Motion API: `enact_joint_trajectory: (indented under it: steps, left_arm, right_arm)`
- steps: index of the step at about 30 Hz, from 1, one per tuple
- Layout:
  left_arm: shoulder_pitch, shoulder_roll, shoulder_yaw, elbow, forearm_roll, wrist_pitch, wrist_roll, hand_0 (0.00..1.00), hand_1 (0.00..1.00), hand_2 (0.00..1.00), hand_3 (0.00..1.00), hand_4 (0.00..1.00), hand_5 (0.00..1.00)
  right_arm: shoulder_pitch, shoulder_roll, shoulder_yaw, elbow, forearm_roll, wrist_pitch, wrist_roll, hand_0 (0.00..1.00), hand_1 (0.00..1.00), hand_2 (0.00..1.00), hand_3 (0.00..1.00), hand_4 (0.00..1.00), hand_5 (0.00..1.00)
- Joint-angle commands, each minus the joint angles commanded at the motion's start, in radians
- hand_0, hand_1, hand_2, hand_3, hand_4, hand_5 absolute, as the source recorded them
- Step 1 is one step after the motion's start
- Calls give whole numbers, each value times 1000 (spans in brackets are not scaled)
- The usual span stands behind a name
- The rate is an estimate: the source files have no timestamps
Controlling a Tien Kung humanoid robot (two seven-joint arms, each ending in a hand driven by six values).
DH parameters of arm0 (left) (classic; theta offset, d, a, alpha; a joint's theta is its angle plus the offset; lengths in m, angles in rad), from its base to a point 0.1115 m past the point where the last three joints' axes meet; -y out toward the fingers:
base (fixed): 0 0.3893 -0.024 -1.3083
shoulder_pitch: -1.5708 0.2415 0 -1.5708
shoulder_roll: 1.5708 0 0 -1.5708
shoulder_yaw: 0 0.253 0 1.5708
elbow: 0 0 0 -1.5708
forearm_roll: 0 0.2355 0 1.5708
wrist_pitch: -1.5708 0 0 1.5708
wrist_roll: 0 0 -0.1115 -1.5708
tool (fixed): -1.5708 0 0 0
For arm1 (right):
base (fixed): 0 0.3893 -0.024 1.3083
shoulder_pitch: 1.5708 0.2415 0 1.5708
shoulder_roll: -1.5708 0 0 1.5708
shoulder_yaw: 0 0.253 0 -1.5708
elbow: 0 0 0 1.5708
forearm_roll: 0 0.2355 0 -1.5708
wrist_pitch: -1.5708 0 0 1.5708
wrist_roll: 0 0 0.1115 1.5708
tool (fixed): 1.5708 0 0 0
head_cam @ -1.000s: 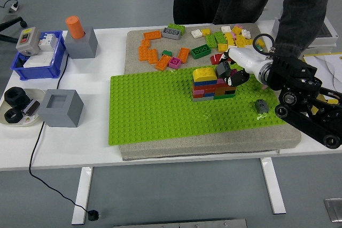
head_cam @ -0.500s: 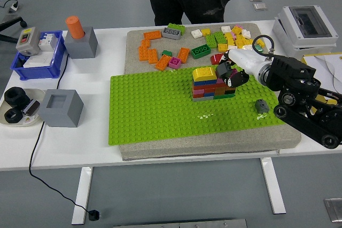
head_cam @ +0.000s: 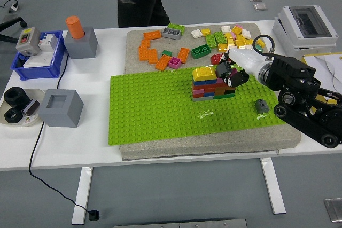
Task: Pick up the brick,pile it on top of brick,press brick,pick up the brick,pile it on top of brick,press brick
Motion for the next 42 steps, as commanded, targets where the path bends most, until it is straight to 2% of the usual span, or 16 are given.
enact_joint_trajectory:
  steps: [34, 40, 41, 42]
  left_arm:
    - [-3, 0, 2, 0, 1, -1, -4, 629, 584, 549, 578, 589, 279]
    - [-4, 0, 0, 0, 4, -2, -4, 629, 584, 549, 577, 585, 278]
    - [-4, 0, 0, 0, 5, -2, -4, 629, 585, 550, 575, 579, 279]
    - [-4, 0, 0, 0, 5, -2, -4, 629, 585, 550, 575, 579, 279]
  right_arm:
    - [3, 4, -8, -6, 8, 0, 2, 700, 777, 835, 672, 693, 116]
    - [5, 4, -9, -7, 9, 1, 1, 700, 780, 838, 692, 705, 116]
    - [5, 4, -9, -7, 9, 1, 1, 701, 783, 847, 766, 755, 117]
    - [5, 4, -10, -7, 9, 1, 1, 701, 783, 847, 766, 755, 117]
